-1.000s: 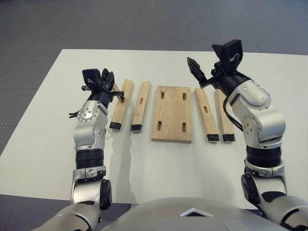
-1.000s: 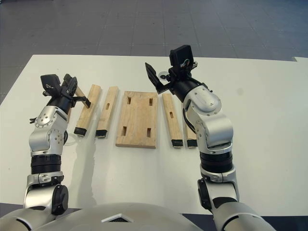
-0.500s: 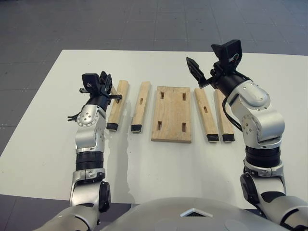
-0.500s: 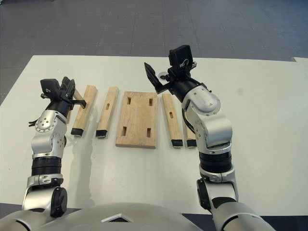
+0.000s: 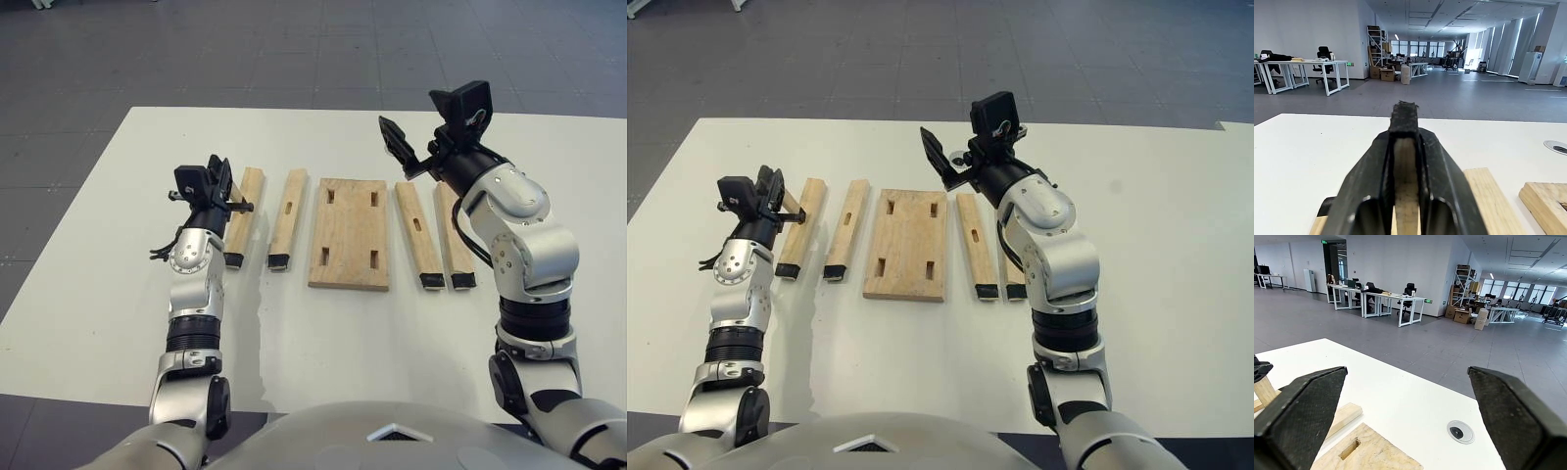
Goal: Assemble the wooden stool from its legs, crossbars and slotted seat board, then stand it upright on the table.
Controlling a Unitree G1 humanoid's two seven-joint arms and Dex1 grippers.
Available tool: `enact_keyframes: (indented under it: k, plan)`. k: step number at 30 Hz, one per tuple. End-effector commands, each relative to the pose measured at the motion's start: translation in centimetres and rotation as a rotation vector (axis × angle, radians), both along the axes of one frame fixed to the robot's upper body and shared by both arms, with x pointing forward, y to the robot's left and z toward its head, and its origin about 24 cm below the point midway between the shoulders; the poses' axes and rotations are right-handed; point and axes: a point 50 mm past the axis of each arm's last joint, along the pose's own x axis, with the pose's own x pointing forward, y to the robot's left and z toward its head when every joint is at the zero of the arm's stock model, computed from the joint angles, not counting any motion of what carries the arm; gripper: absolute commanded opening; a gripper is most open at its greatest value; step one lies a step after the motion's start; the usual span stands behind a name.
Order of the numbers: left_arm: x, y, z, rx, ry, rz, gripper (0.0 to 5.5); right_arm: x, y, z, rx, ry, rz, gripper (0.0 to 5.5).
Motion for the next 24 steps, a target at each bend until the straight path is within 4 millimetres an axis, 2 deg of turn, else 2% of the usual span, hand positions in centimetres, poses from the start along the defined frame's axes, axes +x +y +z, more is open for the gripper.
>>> enact_keyframes:
  k: [1,5,8,14,16,19,24]
  plan:
    - [-7.6,0.0,-11.8,-0.056,0.583,0.042,0.44,0.1,0.0,0.4,-0.007,-0.015,-0.003,4.53]
    - [-8.7,-0.5,-11.8,-0.087,0.576,0.055,0.44,0.1,0.0,0.4,-0.009,-0.020,-0.004,4.53]
    - [-8.7,-0.6,-10.4,-0.105,0.523,0.072,0.44,0.0,0.0,0.4,-0.008,-0.021,-0.005,4.53]
    - [-5.4,-2.2,-4.5,-0.130,0.310,0.061,0.44,0.0,0.0,0.4,-0.008,-0.022,-0.008,4.53]
    - [-4.6,-2.9,-3.0,-0.135,0.278,0.035,0.44,0.1,0.1,0.4,-0.008,-0.024,-0.005,4.53]
    - [-4.1,-3.3,-2.1,-0.103,0.301,-0.004,0.44,0.1,0.1,0.5,-0.009,-0.027,-0.003,4.53]
    - [-2.9,-2.7,-0.3,-0.022,0.364,-0.020,0.44,0.1,0.2,0.5,-0.008,-0.032,-0.004,4.53]
